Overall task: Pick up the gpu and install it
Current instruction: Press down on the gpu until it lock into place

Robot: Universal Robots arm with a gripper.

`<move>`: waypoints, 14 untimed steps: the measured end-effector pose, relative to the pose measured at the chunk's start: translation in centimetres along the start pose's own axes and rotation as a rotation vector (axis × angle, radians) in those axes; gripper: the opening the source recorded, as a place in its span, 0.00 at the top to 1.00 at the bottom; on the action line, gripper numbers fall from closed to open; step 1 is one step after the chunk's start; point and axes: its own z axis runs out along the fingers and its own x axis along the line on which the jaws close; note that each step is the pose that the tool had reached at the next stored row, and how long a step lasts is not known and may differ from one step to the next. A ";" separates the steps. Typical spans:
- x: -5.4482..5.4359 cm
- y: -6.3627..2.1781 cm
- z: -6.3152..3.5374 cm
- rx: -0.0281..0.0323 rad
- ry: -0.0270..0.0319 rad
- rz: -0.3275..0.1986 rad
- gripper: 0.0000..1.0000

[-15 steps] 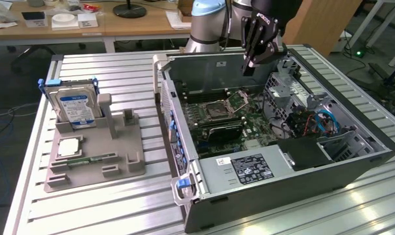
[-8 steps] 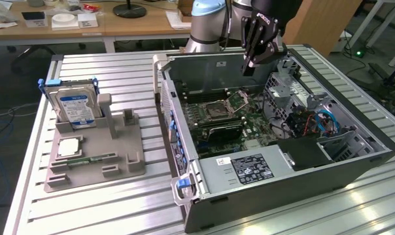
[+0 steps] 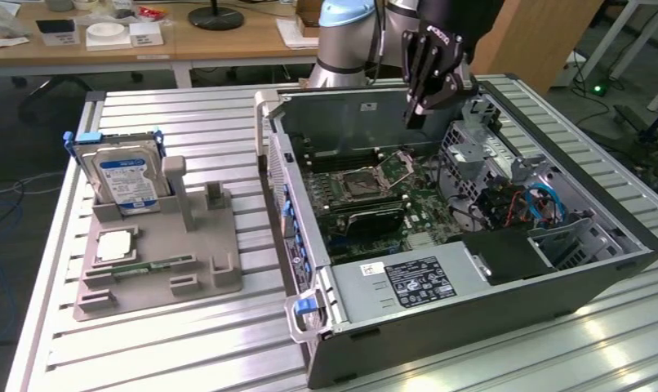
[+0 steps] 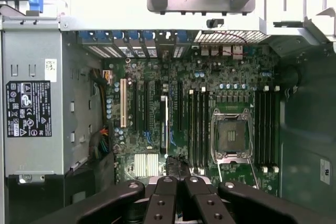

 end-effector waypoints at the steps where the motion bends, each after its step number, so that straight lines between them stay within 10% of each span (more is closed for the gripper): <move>1: 0.0 0.01 0.19 0.0014 -0.0001 -0.001 0.89; 14: 0.0 -0.01 1.54 0.0016 0.0034 -0.086 0.89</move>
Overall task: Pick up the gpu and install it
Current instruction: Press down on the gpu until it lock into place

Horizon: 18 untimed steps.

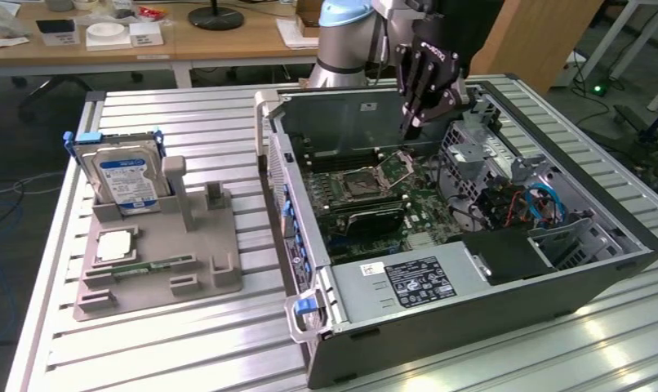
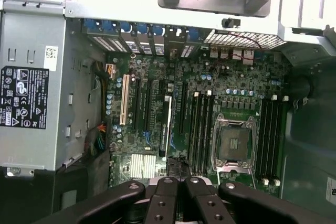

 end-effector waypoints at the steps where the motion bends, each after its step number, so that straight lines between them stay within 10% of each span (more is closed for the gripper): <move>1: 0.0 0.00 0.00 0.0000 0.0000 0.000 0.89; 18: -0.3 3.75 1.98 0.0001 -0.0004 -0.003 0.89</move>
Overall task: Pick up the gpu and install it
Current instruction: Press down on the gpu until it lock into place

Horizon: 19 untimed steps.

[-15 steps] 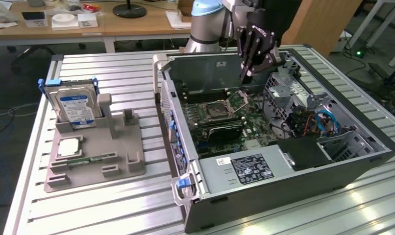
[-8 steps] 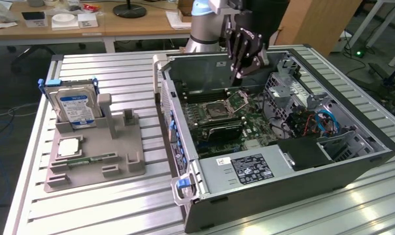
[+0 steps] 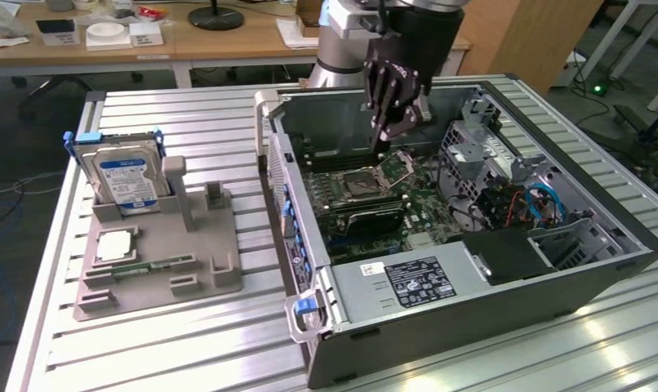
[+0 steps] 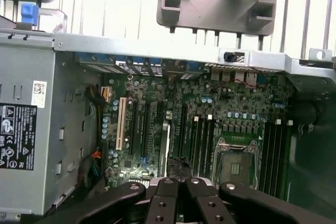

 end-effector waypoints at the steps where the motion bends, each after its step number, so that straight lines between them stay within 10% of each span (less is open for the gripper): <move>1: 0.0 0.13 0.20 0.0001 -0.0001 0.001 0.89; 7: -0.2 0.33 0.89 0.0069 -0.0074 0.001 0.89; 11: -0.3 0.63 1.05 0.0087 -0.0303 0.001 0.89; 17: -0.3 0.63 1.29 0.0090 -0.0331 0.001 0.89; 19: -0.3 0.63 1.42 0.0096 -0.0478 0.000 0.89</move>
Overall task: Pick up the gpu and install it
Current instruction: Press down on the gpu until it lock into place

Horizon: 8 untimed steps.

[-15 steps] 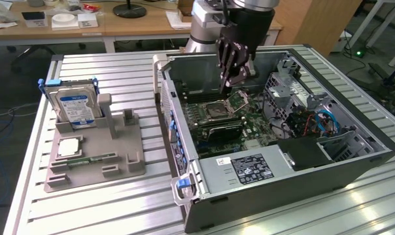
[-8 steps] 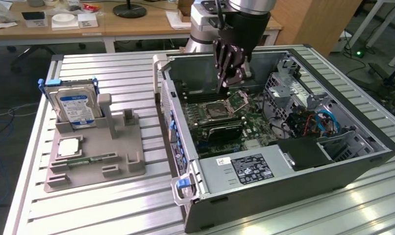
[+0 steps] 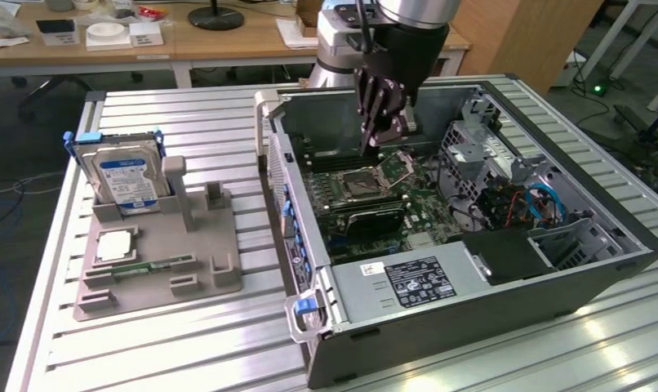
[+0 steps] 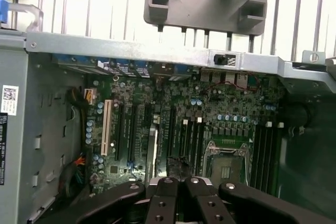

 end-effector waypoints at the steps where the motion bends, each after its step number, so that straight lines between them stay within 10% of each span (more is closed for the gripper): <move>1: 0.0 0.00 0.12 0.0005 -0.0060 0.000 0.89; 8: -0.1 1.62 1.01 0.0007 -0.0070 0.000 0.89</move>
